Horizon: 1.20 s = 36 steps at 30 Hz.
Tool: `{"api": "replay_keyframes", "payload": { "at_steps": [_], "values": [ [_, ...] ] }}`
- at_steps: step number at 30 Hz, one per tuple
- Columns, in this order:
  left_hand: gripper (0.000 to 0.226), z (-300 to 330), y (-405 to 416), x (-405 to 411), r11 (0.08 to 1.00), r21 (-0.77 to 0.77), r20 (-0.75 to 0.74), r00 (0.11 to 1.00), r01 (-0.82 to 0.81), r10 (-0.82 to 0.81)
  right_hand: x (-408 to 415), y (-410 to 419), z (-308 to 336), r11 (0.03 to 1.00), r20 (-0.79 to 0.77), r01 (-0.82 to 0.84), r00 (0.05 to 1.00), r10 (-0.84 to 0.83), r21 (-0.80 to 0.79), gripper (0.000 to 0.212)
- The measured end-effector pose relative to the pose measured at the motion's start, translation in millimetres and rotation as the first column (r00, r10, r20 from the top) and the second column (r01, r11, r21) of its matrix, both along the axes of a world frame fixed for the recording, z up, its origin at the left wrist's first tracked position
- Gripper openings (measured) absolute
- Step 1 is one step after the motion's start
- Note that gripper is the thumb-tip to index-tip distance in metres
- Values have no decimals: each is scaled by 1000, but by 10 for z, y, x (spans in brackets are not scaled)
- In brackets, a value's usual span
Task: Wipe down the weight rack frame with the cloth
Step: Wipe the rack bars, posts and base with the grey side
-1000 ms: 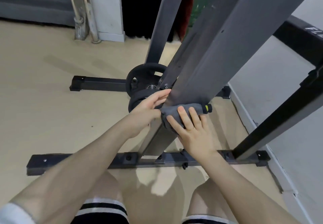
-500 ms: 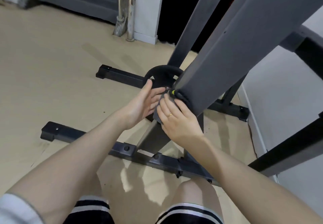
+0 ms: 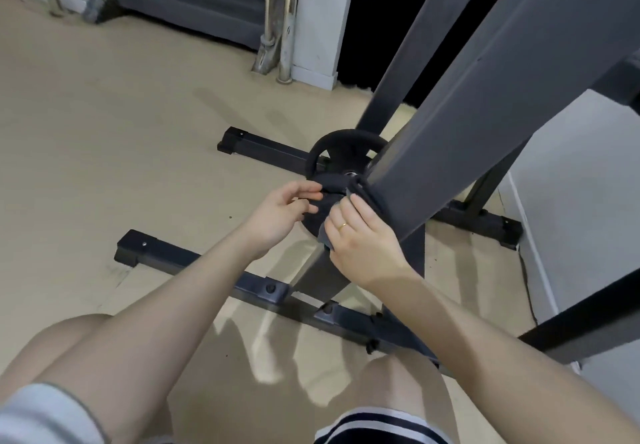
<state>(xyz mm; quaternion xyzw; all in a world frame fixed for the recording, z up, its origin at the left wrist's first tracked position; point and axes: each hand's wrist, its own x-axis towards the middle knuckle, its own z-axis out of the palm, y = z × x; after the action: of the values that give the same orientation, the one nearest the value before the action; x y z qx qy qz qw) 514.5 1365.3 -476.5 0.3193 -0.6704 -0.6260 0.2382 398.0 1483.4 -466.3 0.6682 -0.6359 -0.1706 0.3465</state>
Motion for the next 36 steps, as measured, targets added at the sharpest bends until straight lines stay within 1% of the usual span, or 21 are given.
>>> {"api": "replay_keyframes", "payload": {
  "at_steps": [2,4,5,7,9,12,14,15,16,17,19,20,22,23,25,27,29,31,32,34,36],
  "values": [
    [35,-156,-97,54,1000,-9,48,999,13,-12,5,-58,23,999,21,-19,1000,20,-39,33],
    [37,-287,-175,78,998,-16,96,994,62,-61,-2,-107,178,987,108,-3,994,21,-160,33],
    [39,-341,-202,78,994,-15,117,987,111,-108,2,-115,244,974,141,26,990,6,-226,32],
    [44,-448,-229,68,973,-22,166,961,229,-223,36,-96,271,951,146,107,987,-67,-289,30],
    [51,-547,-230,12,943,-20,163,932,331,-324,77,-73,131,951,95,183,982,-163,-249,34],
    [55,-741,-262,-136,871,-32,200,857,491,-475,200,-115,-143,956,-20,291,956,-292,-40,42],
    [48,-947,-274,-208,830,-40,257,808,557,-530,279,-158,-241,940,-61,334,942,-330,64,42],
    [45,-1035,-282,-224,828,-60,284,805,557,-521,288,-166,-235,942,-59,329,944,-326,67,40],
    [47,-1122,-294,-240,832,-82,299,810,549,-505,276,-160,-201,949,-42,313,949,-311,30,37],
    [56,-1172,-300,-251,836,-93,303,815,541,-494,256,-148,-149,955,-14,293,956,-294,-47,34],
    [80,-1213,-329,-252,820,-122,279,812,560,-513,198,-127,-38,933,10,282,958,-287,-223,30],
    [81,-1233,-338,-253,819,-107,255,812,564,-526,169,-130,-29,912,13,287,955,-297,-292,29],
    [67,-1285,-362,-276,827,-82,186,824,555,-535,173,-174,-181,873,17,326,939,-343,-362,28],
    [58,-1307,-378,-285,828,-73,148,827,557,-543,200,-208,-368,868,18,353,929,-370,-349,29],
    [50,-1396,-421,-298,816,-64,79,818,574,-569,312,-273,-861,885,-5,414,905,-425,-215,33],
    [56,-1477,-468,-295,797,-69,28,799,601,-600,425,-309,-1225,887,-41,452,888,-457,-91,37],
    [58,-1500,-492,-272,779,-54,-5,780,624,-625,397,-291,-1239,906,-97,411,902,-420,-97,35],
    [62,-1537,-491,-289,765,-18,-38,764,644,-644,305,-194,-1057,937,-115,298,940,-322,-183,33],
    [64,-1559,-491,-294,763,-19,-33,762,647,-647,257,-141,-933,932,-106,253,952,-288,-259,33],
    [69,-1591,-501,-278,760,-13,-11,759,650,-650,155,-78,-807,875,-65,210,963,-263,-436,35],
    [71,-1593,-493,-243,761,49,-44,763,647,-645,129,-90,-1000,820,-8,206,968,-249,-535,41]
  ]
}}
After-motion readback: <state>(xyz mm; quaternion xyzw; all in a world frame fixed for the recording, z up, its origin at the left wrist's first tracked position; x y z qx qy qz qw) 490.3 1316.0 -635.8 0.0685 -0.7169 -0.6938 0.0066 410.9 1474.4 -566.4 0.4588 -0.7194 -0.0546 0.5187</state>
